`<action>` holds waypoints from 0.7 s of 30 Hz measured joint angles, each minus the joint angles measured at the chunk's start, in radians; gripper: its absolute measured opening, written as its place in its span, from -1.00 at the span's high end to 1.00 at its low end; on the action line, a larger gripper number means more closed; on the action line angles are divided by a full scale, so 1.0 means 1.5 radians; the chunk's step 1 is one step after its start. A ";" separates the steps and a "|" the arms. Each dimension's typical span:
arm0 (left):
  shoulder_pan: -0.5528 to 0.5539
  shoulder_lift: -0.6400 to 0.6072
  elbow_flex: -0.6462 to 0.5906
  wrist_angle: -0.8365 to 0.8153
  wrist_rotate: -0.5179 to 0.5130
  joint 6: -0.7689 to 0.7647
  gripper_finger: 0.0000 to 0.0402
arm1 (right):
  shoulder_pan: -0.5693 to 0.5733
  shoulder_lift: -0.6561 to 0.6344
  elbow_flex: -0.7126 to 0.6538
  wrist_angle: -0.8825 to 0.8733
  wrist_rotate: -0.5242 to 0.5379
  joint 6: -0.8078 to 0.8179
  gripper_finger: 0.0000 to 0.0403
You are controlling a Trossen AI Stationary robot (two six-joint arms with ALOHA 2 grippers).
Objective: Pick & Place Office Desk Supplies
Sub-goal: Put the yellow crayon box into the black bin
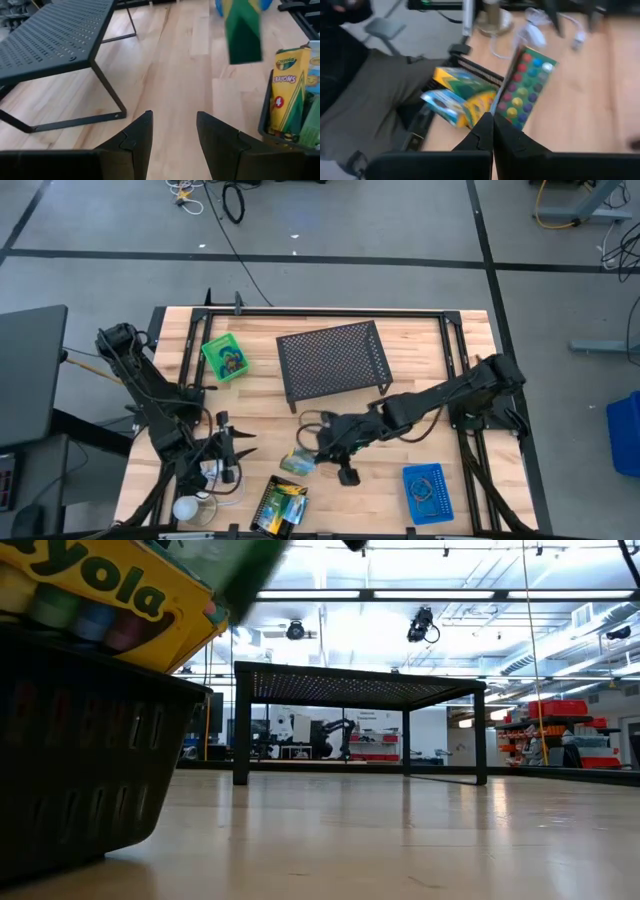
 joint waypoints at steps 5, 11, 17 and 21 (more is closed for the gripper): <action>-0.025 -0.013 0.000 -0.057 -0.023 -0.063 0.19 | 0.009 0.056 0.083 -0.012 -0.022 -0.044 1.00; -0.042 -0.025 0.000 -0.105 -0.033 -0.118 0.19 | 0.009 0.112 0.182 -0.063 -0.045 -0.087 1.00; -0.044 -0.029 0.000 -0.116 -0.038 -0.122 0.19 | -0.001 0.175 0.235 -0.089 -0.084 -0.136 1.00; -0.044 -0.031 0.000 -0.121 -0.038 -0.124 0.19 | -0.013 0.196 0.251 -0.100 -0.115 -0.169 1.00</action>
